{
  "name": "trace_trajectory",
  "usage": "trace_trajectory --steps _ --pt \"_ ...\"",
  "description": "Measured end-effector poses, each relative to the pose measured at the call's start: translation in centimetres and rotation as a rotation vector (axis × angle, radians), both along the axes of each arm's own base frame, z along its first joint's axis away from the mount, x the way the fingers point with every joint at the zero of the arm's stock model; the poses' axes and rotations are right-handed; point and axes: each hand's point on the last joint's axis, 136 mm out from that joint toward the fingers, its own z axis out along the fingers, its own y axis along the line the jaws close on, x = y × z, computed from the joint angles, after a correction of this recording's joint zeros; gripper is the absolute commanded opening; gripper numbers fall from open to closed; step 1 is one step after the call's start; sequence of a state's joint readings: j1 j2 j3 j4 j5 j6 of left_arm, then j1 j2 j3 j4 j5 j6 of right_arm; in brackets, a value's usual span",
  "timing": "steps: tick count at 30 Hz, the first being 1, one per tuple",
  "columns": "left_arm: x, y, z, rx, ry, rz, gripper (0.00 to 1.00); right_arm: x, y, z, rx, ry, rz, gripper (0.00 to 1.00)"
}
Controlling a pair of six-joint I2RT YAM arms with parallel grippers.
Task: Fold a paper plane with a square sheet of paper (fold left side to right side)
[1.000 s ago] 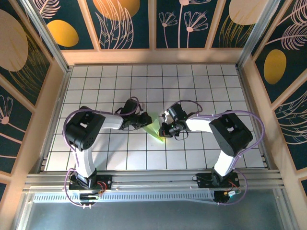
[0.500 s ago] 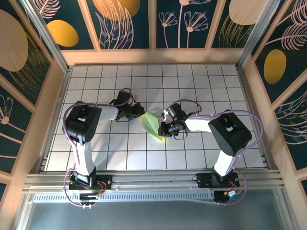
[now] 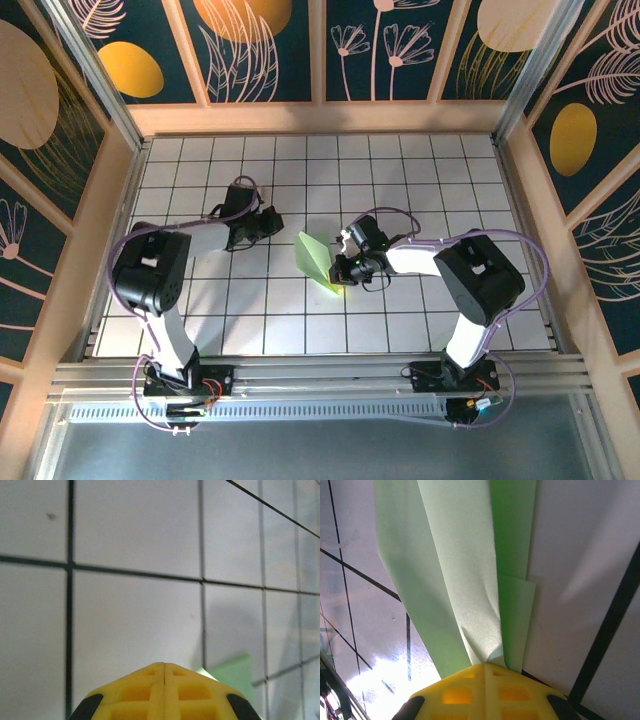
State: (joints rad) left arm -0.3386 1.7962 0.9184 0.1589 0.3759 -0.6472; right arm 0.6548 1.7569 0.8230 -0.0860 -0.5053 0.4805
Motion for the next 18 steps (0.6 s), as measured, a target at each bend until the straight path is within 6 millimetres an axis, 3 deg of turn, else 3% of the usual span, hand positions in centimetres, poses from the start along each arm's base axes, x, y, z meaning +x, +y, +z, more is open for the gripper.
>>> trace_trajectory --steps 4,8,11,18 --pt "-3.3 -4.4 1.5 -0.06 -0.016 -0.123 0.0 0.0 0.0 0.0 0.0 0.001 -0.001 0.0" --pt "-6.2 -8.3 0.9 -0.111 0.024 -0.224 0.0 0.0 0.0 0.0 0.0 0.001 -0.001 0.0" --pt "-7.0 -9.4 -0.3 -0.127 0.063 -0.249 0.0 0.0 0.0 0.0 0.0 0.001 -0.001 0.0" --pt "-7.9 -9.8 -3.1 -0.118 0.135 -0.257 0.0 0.0 0.0 0.0 0.0 0.001 -0.001 0.0"
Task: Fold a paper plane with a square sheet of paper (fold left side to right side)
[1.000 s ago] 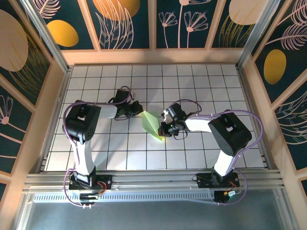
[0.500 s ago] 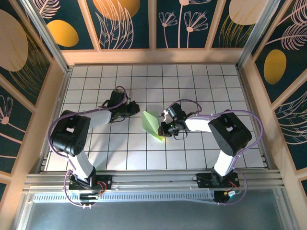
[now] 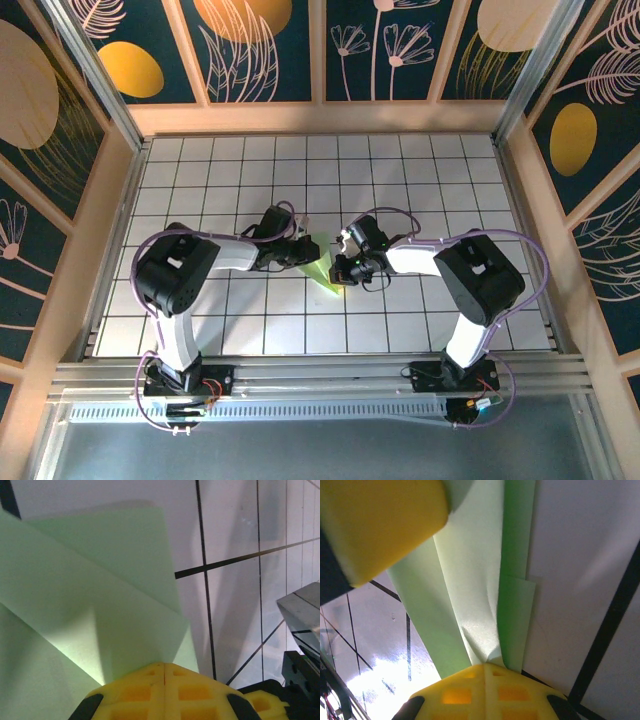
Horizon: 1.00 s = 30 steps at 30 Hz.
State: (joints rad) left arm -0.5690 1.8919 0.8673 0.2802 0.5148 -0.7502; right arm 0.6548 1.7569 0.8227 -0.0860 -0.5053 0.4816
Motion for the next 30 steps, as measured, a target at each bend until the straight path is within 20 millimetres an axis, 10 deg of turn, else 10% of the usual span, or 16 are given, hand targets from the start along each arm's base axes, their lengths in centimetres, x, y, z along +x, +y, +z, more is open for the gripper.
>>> trace_trajectory --steps 30 --pt "0.5 0.1 -0.7 0.041 0.015 0.036 0.0 0.3 2.0 3.4 0.163 -0.01 0.037 0.0"
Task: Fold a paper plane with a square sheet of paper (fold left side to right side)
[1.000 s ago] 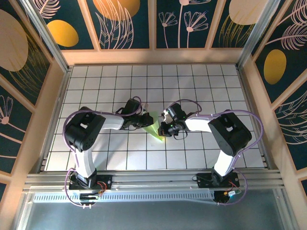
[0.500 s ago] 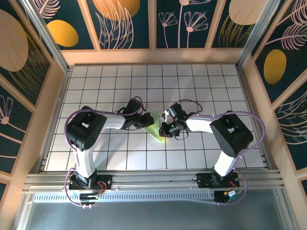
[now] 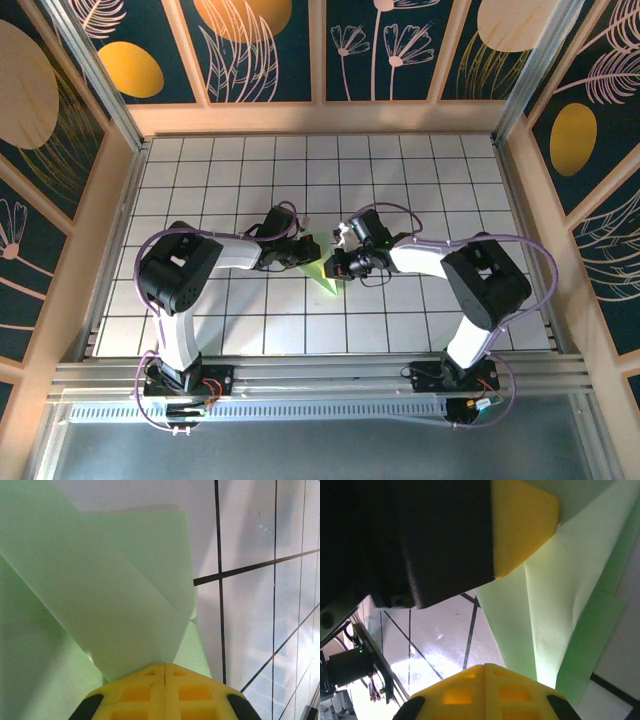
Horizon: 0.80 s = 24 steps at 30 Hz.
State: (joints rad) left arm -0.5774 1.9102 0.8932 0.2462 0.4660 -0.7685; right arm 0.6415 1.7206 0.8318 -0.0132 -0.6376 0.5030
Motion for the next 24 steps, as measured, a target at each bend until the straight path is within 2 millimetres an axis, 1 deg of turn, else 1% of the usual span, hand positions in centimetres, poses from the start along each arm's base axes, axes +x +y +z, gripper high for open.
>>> trace_trajectory --steps 4,7,16,24 --pt "0.0 0.0 0.0 0.001 -0.001 0.001 0.0 0.0 0.0 -1.4 -0.018 0.024 -0.001 0.0" --pt "0.0 0.0 0.0 0.002 -0.001 0.002 0.0 -0.1 0.0 -2.1 -0.029 0.038 0.0 0.0" --pt "0.0 0.0 0.0 0.003 -0.001 0.003 0.0 0.0 -0.5 -2.8 -0.065 0.035 -0.015 0.0" --pt "0.1 0.0 0.0 0.004 -0.002 0.004 0.0 0.0 -0.6 -2.9 -0.075 0.027 -0.006 0.0"
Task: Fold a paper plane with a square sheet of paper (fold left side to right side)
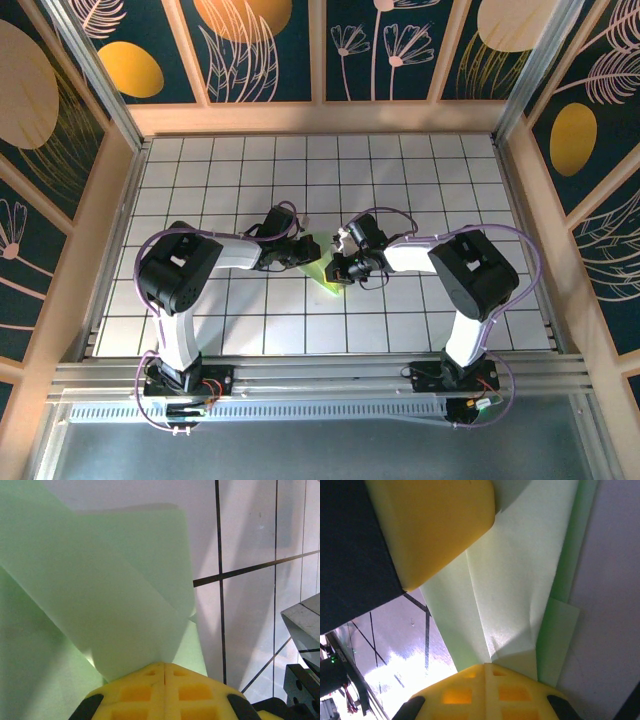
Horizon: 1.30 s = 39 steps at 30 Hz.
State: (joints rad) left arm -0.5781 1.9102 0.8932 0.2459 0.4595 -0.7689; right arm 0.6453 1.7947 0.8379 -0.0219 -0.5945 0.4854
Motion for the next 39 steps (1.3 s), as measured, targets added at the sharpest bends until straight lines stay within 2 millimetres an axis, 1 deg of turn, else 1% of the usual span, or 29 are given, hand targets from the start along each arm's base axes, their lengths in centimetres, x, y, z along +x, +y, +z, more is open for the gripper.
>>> trace_trajectory --steps 7,18,39 --pt "0.0 0.0 0.0 0.002 0.001 0.004 0.0 -0.2 0.0 0.0 -0.006 -0.003 0.009 0.0" --pt "0.1 0.0 -0.1 0.01 0.006 0.01 0.0 -1.8 -0.9 -0.1 -0.021 -0.004 0.014 0.0" --pt "0.1 0.0 -0.1 0.017 0.01 0.012 0.0 -3.3 -1.7 -0.1 -0.026 0.019 0.006 0.0"
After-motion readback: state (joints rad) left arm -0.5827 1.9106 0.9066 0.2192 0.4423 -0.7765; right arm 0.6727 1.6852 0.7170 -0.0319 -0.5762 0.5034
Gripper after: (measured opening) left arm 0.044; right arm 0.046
